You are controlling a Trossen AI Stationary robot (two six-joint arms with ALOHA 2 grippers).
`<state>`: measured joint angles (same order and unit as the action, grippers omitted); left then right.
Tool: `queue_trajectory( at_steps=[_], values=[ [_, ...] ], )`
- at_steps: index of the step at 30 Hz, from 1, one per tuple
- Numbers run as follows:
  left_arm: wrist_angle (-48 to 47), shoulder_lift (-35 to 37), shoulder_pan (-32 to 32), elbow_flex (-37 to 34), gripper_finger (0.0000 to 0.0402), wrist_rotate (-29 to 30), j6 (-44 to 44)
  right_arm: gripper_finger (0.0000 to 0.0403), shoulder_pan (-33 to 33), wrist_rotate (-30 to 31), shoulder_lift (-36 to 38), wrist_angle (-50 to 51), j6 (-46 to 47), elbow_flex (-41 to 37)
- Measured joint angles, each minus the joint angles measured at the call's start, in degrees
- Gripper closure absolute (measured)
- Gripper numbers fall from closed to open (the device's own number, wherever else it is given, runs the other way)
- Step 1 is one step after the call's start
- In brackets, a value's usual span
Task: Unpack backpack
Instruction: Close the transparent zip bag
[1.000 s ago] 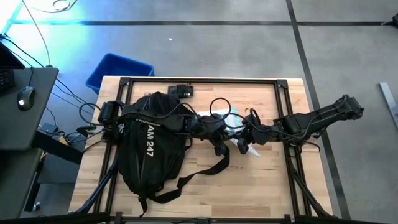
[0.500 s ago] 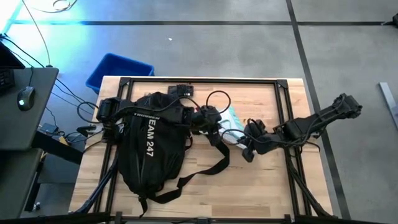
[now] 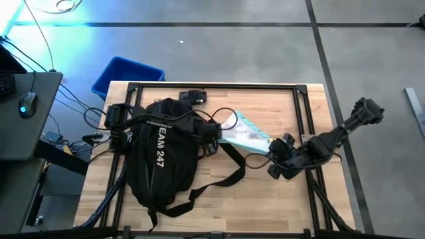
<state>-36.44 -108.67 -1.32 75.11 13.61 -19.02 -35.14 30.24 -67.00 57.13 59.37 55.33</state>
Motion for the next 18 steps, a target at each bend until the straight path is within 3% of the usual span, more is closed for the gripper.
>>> queue_trajectory(
  at_steps=[6,12,18],
  values=[
    [-0.8,0.0,-0.2,-5.1,0.0402,0.5,-2.0,0.0403,-4.7,-0.4,0.0,3.8,7.5,0.0],
    [-4.1,0.2,-0.2,-5.9,0.0402,2.2,-2.1,0.0403,-8.7,-0.7,0.0,10.3,15.3,0.0],
    [-4.1,0.2,-0.9,-5.9,0.0402,1.3,-1.9,0.0403,-10.0,-1.3,-0.1,11.3,15.3,0.0]
  ],
)
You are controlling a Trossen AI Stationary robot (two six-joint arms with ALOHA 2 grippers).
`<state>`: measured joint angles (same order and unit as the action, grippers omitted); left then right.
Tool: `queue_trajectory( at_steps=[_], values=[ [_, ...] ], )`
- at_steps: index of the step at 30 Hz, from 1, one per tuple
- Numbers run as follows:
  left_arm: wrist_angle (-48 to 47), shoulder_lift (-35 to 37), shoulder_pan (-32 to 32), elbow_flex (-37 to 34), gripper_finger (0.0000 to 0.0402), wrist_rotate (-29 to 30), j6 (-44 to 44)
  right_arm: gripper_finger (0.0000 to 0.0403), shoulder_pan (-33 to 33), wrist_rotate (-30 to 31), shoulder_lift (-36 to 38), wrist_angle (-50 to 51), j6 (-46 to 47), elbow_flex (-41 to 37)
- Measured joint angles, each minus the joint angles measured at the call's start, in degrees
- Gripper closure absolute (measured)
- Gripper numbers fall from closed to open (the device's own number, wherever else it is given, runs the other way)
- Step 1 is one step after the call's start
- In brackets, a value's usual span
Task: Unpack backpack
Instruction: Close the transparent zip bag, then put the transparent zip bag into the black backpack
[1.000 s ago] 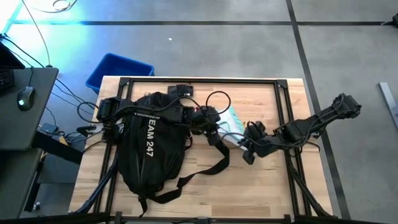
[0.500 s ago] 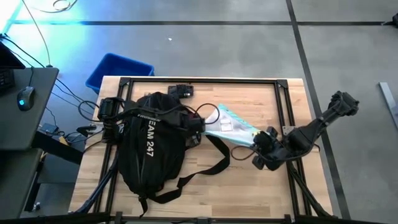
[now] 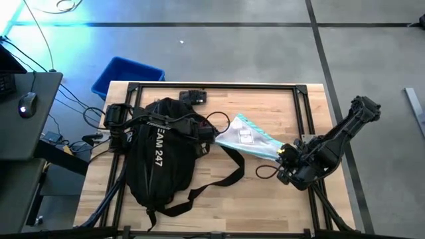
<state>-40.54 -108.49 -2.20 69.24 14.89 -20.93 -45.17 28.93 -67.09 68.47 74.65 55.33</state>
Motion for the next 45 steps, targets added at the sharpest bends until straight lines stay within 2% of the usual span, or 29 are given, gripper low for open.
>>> queue_trajectory(
  at_steps=[6,9,12,16,18,21,24,28,32,36,39,42,45],
  values=[
    [0.1,1.5,1.0,-0.1,0.0401,-4.1,-0.1,0.0400,0.4,-0.7,0.0,0.4,-4.0,0.0],
    [-0.1,3.0,2.1,-0.1,0.0401,-4.8,-1.0,0.0375,1.7,-4.3,0.1,0.8,-10.7,1.7],
    [0.1,4.2,2.7,-0.2,0.0401,-4.9,-2.5,0.0323,2.4,-7.1,0.1,1.9,-17.3,4.3],
    [0.9,4.4,3.1,-0.1,0.0401,-4.9,-3.8,0.0235,2.4,-7.4,0.1,1.3,-27.1,7.7],
    [1.4,4.4,3.3,-0.1,0.0401,-5.0,-4.4,0.0193,2.4,-6.8,0.1,-2.4,-31.5,8.5],
    [3.3,4.4,3.3,-0.1,0.0401,-5.5,-5.1,0.0141,2.4,-4.4,-0.3,-10.6,-32.7,7.2],
    [6.7,4.4,3.3,-0.1,0.0401,-8.0,-7.0,0.0110,2.8,-0.1,-1.4,-16.9,-29.0,3.7],
    [8.0,4.5,3.5,0.3,0.0398,-13.3,-9.0,0.0105,3.6,4.1,-2.3,-17.8,-19.0,0.1],
    [6.4,6.7,3.5,3.4,0.0364,-19.8,-7.8,0.0113,4.6,5.5,-2.4,-17.2,-14.7,-0.9],
    [-1.1,11.0,3.5,7.7,0.0309,-22.1,-8.5,0.0120,6.0,6.5,-2.4,-18.1,-16.7,-0.9],
    [-9.9,15.5,4.3,10.1,0.0278,-22.8,-13.6,0.0121,8.0,6.4,-2.4,-19.6,-19.8,-0.9],
    [-19.9,20.6,6.5,10.3,0.0267,-21.6,-23.7,0.0122,12.0,5.2,-2.4,-23.6,-25.8,-0.9],
    [-33.6,23.9,9.7,10.1,0.0277,-15.5,-31.2,0.0123,16.5,4.6,-2.4,-28.9,-33.7,-0.9]
  ],
)
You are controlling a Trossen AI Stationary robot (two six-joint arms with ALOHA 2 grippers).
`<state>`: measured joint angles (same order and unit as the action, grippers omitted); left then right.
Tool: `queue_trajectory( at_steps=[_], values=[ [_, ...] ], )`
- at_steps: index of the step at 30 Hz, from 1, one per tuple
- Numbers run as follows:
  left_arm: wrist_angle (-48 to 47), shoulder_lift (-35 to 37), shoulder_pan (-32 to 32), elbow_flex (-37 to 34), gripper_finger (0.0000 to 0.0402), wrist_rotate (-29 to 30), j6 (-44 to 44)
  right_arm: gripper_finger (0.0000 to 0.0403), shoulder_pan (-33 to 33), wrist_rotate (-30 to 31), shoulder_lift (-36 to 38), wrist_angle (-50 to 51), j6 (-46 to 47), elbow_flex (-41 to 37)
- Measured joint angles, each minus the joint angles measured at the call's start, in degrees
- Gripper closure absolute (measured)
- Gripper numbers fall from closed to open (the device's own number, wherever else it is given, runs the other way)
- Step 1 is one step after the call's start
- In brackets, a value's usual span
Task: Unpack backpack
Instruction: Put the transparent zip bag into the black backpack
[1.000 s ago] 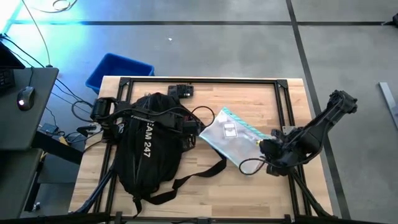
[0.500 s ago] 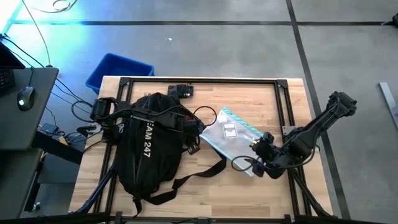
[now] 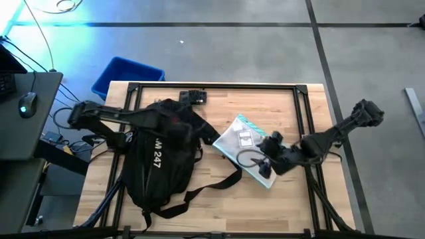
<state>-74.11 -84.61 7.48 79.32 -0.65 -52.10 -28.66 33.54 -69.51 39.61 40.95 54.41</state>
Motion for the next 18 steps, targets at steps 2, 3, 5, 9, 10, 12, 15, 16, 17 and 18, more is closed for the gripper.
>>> queue_trajectory(
  at_steps=[2,3,5,9,10,12,15,16,17,18],
  values=[
    [-5.8,1.3,1.2,-2.5,0.0291,2.5,-2.2,0.0127,3.4,0.7,-0.1,-4.3,-5.6,0.0],
    [-5.9,1.7,1.3,-4.6,0.0300,2.5,-2.5,0.0129,5.3,1.1,-0.1,-6.7,-8.0,0.0],
    [-2.0,2.4,1.1,-9.6,0.0318,1.7,-2.5,0.0134,9.1,1.0,-0.2,-11.9,-12.2,0.0],
    [11.7,1.8,1.0,-21.0,0.0354,-0.6,-2.8,0.0145,14.2,-4.0,-0.2,-20.5,-16.9,0.0],
    [15.0,1.3,0.8,-23.7,0.0361,-1.1,-3.4,0.0147,15.0,-5.3,-0.2,-21.8,-17.6,0.0],
    [20.0,0.2,0.4,-28.0,0.0376,-2.1,-4.7,0.0150,16.0,-7.1,-0.2,-23.7,-17.9,0.0],
    [29.7,-1.5,0.3,-32.0,0.0394,-2.2,-5.3,0.0153,16.7,-8.3,-0.2,-24.9,-16.2,0.0],
    [33.9,-2.2,0.3,-32.7,0.0398,-2.0,-5.3,0.0153,16.7,-8.4,-0.2,-25.1,-15.5,0.0],
    [38.5,-3.0,0.3,-33.3,0.0399,-1.8,-5.4,0.0153,16.7,-8.4,-0.2,-25.3,-15.3,0.0],
    [43.7,-4.1,0.3,-33.8,0.0400,-1.8,-5.6,0.0153,16.7,-8.6,-0.2,-25.4,-15.1,0.0]
  ],
)
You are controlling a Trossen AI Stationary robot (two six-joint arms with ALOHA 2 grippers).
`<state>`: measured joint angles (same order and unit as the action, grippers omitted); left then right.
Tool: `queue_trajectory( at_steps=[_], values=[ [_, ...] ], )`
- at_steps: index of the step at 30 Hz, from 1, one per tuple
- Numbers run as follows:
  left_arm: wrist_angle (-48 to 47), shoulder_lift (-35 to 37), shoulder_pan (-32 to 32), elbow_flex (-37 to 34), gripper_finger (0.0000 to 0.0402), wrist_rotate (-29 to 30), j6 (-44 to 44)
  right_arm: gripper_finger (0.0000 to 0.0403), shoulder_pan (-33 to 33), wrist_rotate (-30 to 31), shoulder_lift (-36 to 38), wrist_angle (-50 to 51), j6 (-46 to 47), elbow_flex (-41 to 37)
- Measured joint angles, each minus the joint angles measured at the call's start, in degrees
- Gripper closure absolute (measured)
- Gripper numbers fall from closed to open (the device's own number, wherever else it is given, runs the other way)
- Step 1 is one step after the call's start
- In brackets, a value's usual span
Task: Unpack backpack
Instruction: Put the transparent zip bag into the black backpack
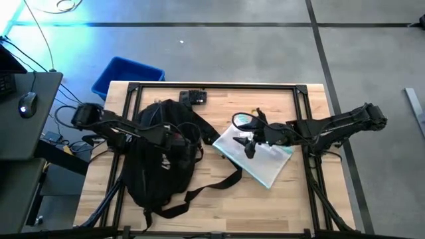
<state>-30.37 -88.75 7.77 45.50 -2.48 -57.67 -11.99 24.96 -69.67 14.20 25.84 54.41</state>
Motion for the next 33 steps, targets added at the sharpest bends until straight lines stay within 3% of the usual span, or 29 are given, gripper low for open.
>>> queue_trajectory(
  at_steps=[4,7,12,17,22,27,33],
  values=[
    [19.8,-4.9,-0.3,0.3,0.0399,0.0,2.0,0.0153,0.0,-1.8,0.0,0.0,-0.2,0.0],
    [21.9,-5.3,-0.3,4.6,0.0401,0.0,4.3,0.0154,0.0,-2.9,0.0,-0.1,0.1,0.0],
    [9.6,0.3,2.7,14.4,0.0401,0.4,9.2,0.0154,0.0,-7.0,-0.9,-3.3,1.9,0.1],
    [-7.0,7.8,9.9,21.3,0.0401,8.0,6.6,0.0154,0.0,-14.9,-7.5,-4.5,1.6,5.5],
    [-20.0,14.0,20.0,21.7,0.0401,16.7,-5.2,0.0154,0.0,-16.4,-20.8,0.7,5.2,18.0],
    [-32.9,14.4,30.2,21.3,0.0401,25.4,-18.6,0.0154,0.8,-17.1,-36.7,9.5,8.4,35.8],
    [-30.6,12.6,36.3,14.8,0.0401,30.2,-29.2,0.0154,2.8,-18.0,-54.5,25.0,9.5,60.0]
  ],
)
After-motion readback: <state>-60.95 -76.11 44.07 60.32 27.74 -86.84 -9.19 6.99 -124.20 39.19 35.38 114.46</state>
